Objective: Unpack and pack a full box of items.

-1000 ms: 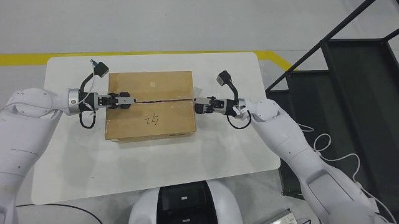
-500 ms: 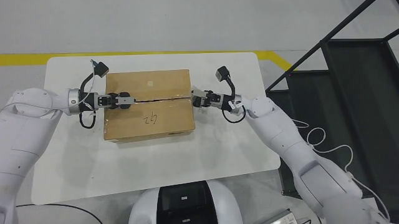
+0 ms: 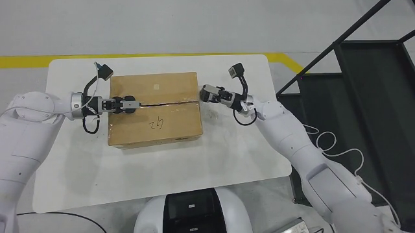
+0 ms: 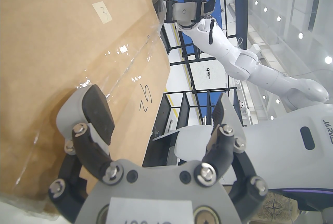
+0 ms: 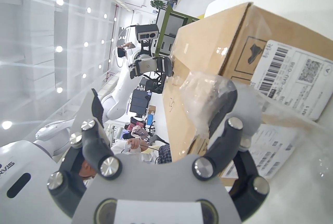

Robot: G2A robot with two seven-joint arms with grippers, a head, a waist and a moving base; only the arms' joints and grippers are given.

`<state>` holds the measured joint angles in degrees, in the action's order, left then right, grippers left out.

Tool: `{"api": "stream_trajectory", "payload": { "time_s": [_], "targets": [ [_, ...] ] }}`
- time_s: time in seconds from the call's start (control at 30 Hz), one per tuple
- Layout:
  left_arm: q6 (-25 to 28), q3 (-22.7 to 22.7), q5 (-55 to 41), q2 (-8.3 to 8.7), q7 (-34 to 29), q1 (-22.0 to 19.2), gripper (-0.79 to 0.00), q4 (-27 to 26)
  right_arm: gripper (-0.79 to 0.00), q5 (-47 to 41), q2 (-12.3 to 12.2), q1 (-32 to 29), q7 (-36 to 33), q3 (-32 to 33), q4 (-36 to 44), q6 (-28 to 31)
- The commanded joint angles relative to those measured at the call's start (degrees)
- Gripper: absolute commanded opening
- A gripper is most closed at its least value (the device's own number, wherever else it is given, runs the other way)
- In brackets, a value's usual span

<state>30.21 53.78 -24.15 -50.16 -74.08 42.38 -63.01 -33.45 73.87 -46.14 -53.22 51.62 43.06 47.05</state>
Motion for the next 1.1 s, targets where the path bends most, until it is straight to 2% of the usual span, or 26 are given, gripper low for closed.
{"api": "stream_trajectory", "payload": {
  "time_s": [0.0, 0.17, 0.5, 0.93, 1.03, 1.07],
  "targets": [
    [0.0, 0.0, 0.0, 0.0, 0.0, 0.0, 0.0, 0.0, 0.0, -0.3, 0.0, -0.3, 0.0, 0.4, 0.1, 1.0],
    [0.0, 0.0, 0.0, 0.0, 0.0, 0.0, 0.0, 0.0, 0.0, -2.0, -0.3, -1.8, -0.3, 2.0, 1.5, 3.8],
    [0.0, 0.0, 0.0, 0.0, 0.0, 0.0, 0.0, 0.0, 0.0, -1.7, -1.8, -5.5, 0.3, 4.0, 9.3, 4.3],
    [0.0, 0.0, 0.0, 0.0, 0.0, 0.0, 0.0, 0.0, 0.0, -1.2, -2.1, -3.8, -0.5, 4.7, 8.3, 3.5],
    [0.0, 0.0, 0.0, 0.0, 0.0, 0.0, 0.0, 0.0, -0.034, -1.0, -2.2, -3.6, -0.4, 5.4, 8.4, 3.6],
    [0.0, 0.0, 0.0, 0.0, 0.0, 0.0, 0.0, 0.0, -0.068, -0.8, -2.3, -3.6, -0.3, 5.6, 8.5, 3.7]
  ]
}}
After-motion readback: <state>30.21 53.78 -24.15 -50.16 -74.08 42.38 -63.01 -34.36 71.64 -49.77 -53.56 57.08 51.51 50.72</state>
